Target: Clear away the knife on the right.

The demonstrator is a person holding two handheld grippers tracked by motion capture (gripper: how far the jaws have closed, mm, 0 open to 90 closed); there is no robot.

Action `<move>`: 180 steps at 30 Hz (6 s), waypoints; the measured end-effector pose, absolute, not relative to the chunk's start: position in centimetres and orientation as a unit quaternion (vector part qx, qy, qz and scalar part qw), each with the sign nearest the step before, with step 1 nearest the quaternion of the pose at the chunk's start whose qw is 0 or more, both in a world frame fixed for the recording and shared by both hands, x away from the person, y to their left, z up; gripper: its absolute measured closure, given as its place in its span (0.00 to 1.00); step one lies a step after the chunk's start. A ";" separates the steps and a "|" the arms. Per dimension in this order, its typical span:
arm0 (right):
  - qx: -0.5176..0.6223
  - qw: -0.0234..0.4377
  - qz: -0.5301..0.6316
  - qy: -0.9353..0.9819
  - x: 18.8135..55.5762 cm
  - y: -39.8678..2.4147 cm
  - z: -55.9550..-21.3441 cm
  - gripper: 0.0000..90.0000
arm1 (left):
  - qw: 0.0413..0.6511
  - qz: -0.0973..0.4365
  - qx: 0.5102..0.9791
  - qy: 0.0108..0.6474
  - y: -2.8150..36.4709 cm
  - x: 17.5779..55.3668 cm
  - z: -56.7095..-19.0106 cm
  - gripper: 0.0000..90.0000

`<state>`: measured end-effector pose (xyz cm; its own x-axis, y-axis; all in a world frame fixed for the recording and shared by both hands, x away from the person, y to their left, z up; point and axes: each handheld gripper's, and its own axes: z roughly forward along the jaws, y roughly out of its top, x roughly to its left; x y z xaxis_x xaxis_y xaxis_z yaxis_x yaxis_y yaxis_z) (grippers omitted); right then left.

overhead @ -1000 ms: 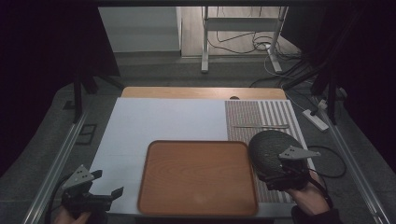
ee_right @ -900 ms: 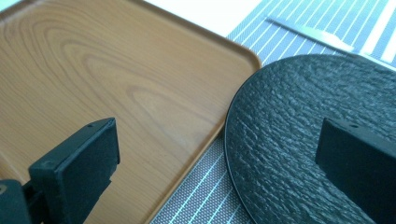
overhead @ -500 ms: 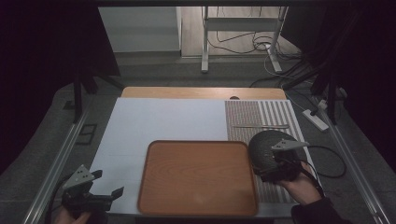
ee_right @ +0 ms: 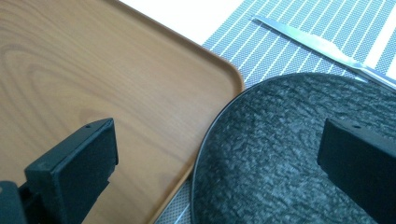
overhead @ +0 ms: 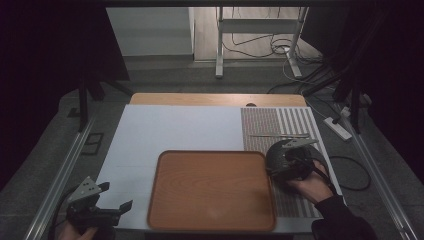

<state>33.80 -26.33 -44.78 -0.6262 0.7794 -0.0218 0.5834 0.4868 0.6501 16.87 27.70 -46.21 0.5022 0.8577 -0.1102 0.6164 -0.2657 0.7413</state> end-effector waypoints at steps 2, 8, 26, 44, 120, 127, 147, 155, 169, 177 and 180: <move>0.405 0.160 0.306 0.847 34.2 -26.2 -44.9 0.00 | 0.379 0.159 0.779 0.473 27.7 16.9 -46.2 0.02; 0.407 0.163 0.294 0.849 35.6 -25.9 -45.3 0.00 | 0.379 0.159 0.779 0.473 27.7 16.9 -46.2 0.02; 0.415 0.172 0.274 0.850 39.6 -25.0 -46.1 0.00 | 0.381 0.157 0.779 0.473 27.8 16.9 -46.2 0.02; 0.426 0.166 0.240 0.856 43.7 -24.6 -47.5 0.00 | 0.382 0.156 0.779 0.472 27.8 16.9 -46.2 0.02; 0.518 0.114 0.167 0.831 54.6 -31.5 -47.5 0.09 | 0.375 0.157 0.785 0.467 27.6 16.9 -46.3 0.02; 0.518 0.102 0.107 0.843 54.5 -32.3 -49.3 0.00 | 0.376 0.157 0.785 0.467 27.6 16.9 -46.3 0.02; 0.497 0.065 0.100 0.860 54.2 -32.5 -48.5 0.90 | 0.375 0.155 0.785 0.468 27.6 17.0 -46.3 0.02; 0.486 0.085 0.151 0.857 54.2 -32.6 -47.9 0.90 | 0.375 0.154 0.785 0.468 27.6 17.0 -46.3 0.02; 0.454 0.092 0.242 0.853 54.3 -29.3 -47.0 0.90 | 0.376 0.155 0.785 0.467 27.6 16.9 -46.3 0.02; 0.435 0.087 0.269 0.855 54.0 -27.6 -46.2 0.90 | 0.376 0.156 0.786 0.466 27.6 16.9 -46.3 0.02; 0.428 0.086 0.279 0.855 53.9 -27.1 -45.9 0.90 | 0.376 0.156 0.786 0.466 27.6 16.9 -46.3 0.02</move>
